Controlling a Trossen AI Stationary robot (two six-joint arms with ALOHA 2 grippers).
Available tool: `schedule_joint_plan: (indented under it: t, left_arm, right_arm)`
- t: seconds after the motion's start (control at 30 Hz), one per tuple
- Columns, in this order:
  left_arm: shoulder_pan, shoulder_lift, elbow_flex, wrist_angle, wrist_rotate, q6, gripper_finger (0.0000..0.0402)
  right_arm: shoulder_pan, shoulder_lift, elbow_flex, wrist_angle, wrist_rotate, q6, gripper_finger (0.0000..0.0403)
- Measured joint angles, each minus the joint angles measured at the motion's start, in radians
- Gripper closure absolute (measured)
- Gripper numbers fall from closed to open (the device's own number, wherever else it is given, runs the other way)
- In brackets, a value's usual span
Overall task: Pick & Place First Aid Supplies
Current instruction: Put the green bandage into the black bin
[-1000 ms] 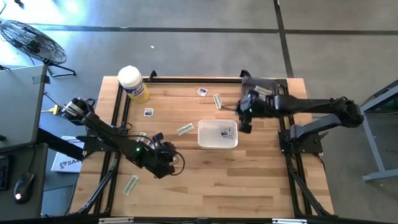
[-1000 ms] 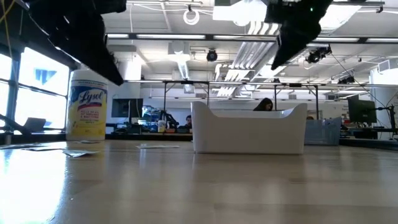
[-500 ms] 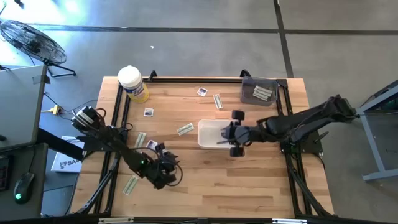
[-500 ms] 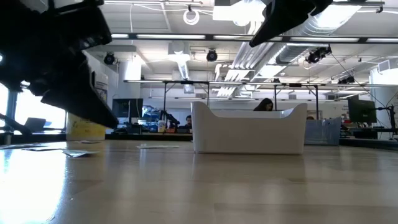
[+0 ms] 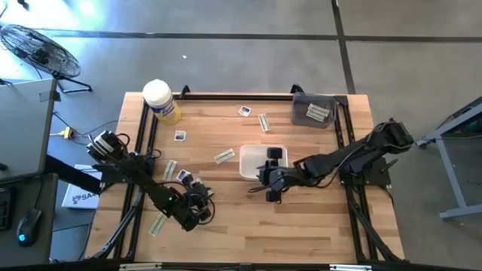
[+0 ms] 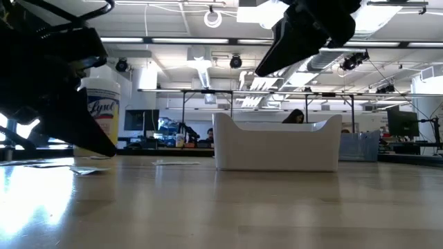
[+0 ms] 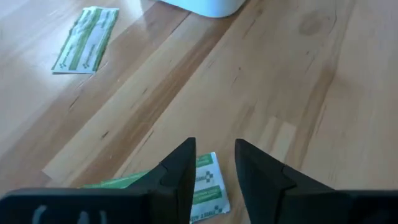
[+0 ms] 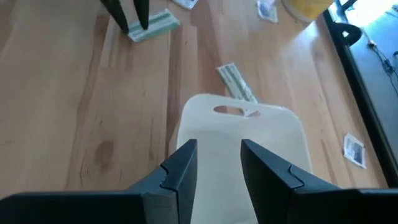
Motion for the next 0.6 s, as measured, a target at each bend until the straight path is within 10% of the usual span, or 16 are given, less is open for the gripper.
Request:
schedule_joint_plan:
  t: [0.33,0.6]
  left_arm:
    - [0.0,0.078,0.0,0.029,-0.005,-0.011,0.0215]
    - [-0.002,0.124,0.004,0.048,-0.013,-0.044,0.0272]
  right_arm:
    - [0.006,0.013,0.0,0.031,0.002,-0.002,0.0285]
    - [0.011,0.012,0.0,0.036,-0.011,-0.002,0.0286]
